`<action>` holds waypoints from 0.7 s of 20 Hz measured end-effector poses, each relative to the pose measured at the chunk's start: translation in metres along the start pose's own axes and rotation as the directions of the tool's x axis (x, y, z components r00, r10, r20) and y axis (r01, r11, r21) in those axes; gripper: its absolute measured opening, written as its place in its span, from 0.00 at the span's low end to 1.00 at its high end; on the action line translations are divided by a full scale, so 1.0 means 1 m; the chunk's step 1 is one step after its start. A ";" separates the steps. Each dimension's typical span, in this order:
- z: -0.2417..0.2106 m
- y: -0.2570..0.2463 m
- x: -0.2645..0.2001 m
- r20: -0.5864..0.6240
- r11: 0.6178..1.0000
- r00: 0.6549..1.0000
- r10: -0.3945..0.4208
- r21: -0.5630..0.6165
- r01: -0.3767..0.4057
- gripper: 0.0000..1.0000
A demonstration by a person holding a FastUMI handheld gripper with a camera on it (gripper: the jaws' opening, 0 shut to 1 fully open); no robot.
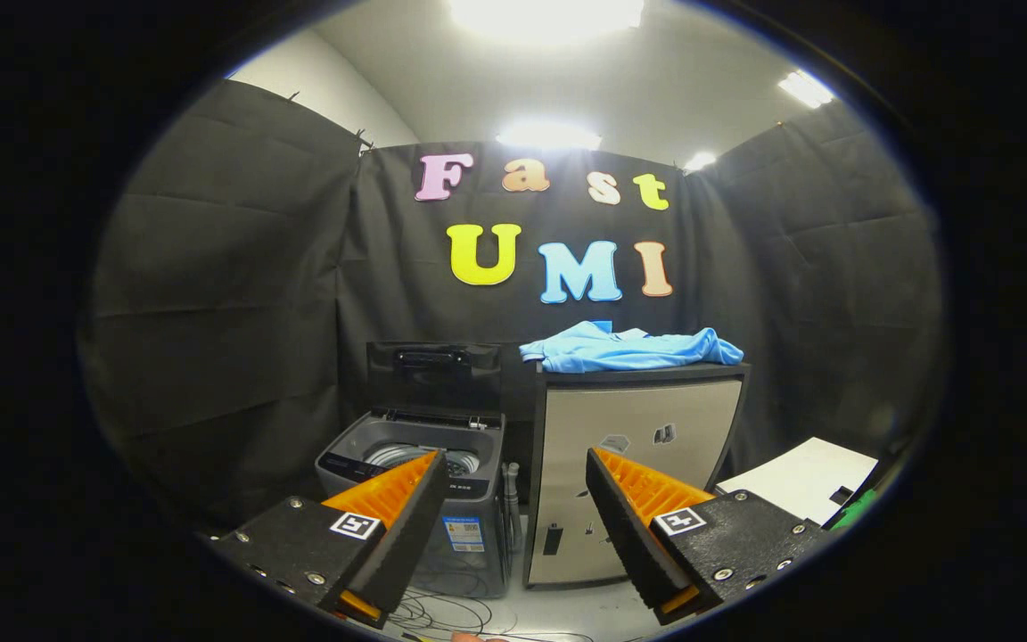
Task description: Put the clothes into the washing machine and then close the washing machine lid.
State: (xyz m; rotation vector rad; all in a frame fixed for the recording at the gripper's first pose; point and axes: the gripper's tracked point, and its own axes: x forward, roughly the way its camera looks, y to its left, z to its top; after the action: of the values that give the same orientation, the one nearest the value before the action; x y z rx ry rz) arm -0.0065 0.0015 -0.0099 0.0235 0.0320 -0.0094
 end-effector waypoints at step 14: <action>0.057 -0.021 0.040 -0.041 0.994 0.995 -0.090 -0.065 0.087 0.96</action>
State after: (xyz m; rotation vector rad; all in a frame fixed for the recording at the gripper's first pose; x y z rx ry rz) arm 0.0350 -0.0207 0.0448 -0.0413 0.0776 -0.0969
